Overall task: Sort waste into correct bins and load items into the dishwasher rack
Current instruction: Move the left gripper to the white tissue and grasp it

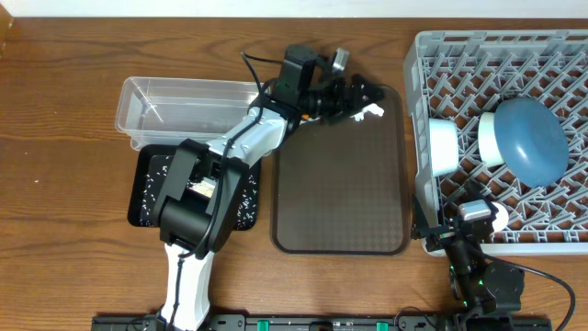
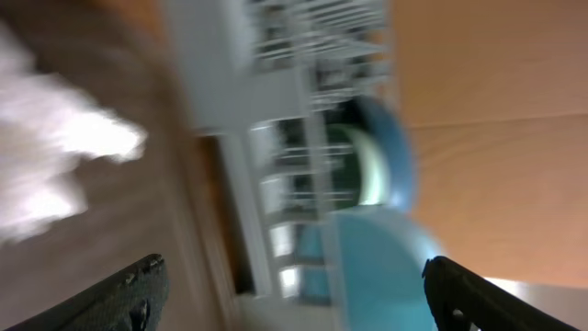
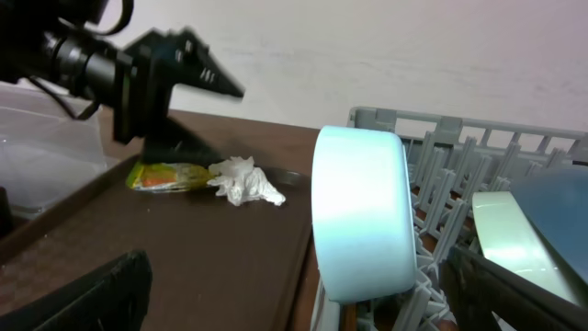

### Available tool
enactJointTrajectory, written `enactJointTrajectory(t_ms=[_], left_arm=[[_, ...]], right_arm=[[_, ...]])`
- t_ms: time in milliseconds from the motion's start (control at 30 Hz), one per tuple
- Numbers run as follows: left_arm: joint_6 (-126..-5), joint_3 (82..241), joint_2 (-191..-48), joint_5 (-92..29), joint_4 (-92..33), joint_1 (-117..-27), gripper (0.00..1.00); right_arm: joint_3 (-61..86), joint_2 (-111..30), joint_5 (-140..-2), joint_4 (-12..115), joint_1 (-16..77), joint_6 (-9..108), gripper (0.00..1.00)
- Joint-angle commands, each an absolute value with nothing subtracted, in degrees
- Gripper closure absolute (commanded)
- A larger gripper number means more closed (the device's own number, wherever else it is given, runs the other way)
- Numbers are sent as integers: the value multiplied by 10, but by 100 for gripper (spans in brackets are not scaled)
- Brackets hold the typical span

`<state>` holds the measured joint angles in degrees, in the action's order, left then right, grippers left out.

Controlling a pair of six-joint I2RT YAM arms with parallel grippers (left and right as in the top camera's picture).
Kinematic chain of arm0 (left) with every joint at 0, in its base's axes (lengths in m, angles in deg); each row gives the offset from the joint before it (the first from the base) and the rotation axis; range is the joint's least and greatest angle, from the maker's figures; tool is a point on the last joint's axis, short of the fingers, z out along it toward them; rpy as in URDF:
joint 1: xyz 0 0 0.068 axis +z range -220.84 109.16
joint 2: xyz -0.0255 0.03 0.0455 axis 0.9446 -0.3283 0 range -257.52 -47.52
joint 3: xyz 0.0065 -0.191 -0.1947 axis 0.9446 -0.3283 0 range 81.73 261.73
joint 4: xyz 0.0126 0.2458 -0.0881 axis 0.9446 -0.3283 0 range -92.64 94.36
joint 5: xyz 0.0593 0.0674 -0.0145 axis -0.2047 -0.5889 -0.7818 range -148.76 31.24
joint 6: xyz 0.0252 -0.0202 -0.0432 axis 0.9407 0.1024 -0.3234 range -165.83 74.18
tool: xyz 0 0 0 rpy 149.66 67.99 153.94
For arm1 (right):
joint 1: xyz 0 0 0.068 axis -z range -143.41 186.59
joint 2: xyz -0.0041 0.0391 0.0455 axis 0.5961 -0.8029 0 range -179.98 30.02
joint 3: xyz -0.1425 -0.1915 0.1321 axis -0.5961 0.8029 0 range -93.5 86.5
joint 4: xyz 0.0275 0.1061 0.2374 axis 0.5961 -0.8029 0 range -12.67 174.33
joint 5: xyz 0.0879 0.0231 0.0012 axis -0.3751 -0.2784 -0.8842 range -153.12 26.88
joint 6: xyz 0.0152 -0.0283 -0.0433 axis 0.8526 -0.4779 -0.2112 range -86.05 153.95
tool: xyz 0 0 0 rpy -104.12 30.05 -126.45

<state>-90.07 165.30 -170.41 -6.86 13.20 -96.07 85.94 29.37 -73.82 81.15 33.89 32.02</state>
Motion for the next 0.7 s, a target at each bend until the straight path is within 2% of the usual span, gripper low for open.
enactJointTrajectory(t_ms=[0,133,200,500,667], left_arm=[[-746,1662,-1686,-165,59,-963,9],[-645,1680,-1684,-297,-44,-985,9],[-614,1685,-1684,-331,-53,-998,9],[-462,1702,-1689,-582,-30,-1073,9],[-368,1702,-1726,-634,36,-1085,9]], right_arm=[[862,296,-741,811,347,326,1],[862,296,-741,811,347,326,1],[862,296,-741,811,347,326,1],[862,296,-741,811,347,326,1],[862,296,-741,811,347,326,1]])
